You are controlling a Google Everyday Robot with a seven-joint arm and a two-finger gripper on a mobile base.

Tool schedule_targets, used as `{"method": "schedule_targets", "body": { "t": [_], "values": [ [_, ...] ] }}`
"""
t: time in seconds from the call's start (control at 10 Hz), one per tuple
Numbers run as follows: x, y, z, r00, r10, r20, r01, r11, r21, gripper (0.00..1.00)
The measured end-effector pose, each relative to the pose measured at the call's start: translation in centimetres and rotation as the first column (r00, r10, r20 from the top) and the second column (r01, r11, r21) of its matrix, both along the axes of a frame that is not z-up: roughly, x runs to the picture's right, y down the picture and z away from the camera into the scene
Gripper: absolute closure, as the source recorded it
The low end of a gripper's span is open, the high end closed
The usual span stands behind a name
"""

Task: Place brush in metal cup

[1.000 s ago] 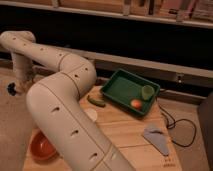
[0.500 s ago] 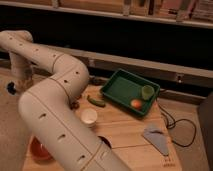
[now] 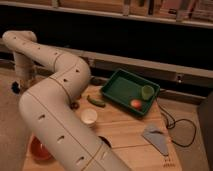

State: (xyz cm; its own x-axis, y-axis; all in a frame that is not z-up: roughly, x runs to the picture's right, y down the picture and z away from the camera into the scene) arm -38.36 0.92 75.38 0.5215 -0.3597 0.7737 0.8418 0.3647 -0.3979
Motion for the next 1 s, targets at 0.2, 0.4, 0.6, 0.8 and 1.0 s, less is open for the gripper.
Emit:
{"method": "schedule_targets", "body": {
  "t": [0.2, 0.4, 0.6, 0.8, 1.0],
  "values": [
    [-0.2, 0.0, 0.2, 1.000, 0.001, 0.006, -0.001, 1.0000, -0.006, 0.20],
    [-0.2, 0.0, 0.2, 1.000, -0.002, 0.002, 0.002, 1.0000, -0.009, 0.20],
    [-0.4, 0.2, -0.3, 1.000, -0.001, -0.002, 0.001, 1.0000, -0.003, 0.20],
    [0.0, 0.5, -1.0, 1.000, 0.010, -0.023, -0.010, 0.9999, 0.013, 0.20],
    [0.7, 0.9, -2.2, 0.998, 0.036, -0.050, -0.034, 0.9987, 0.039, 0.22]
  ]
}}
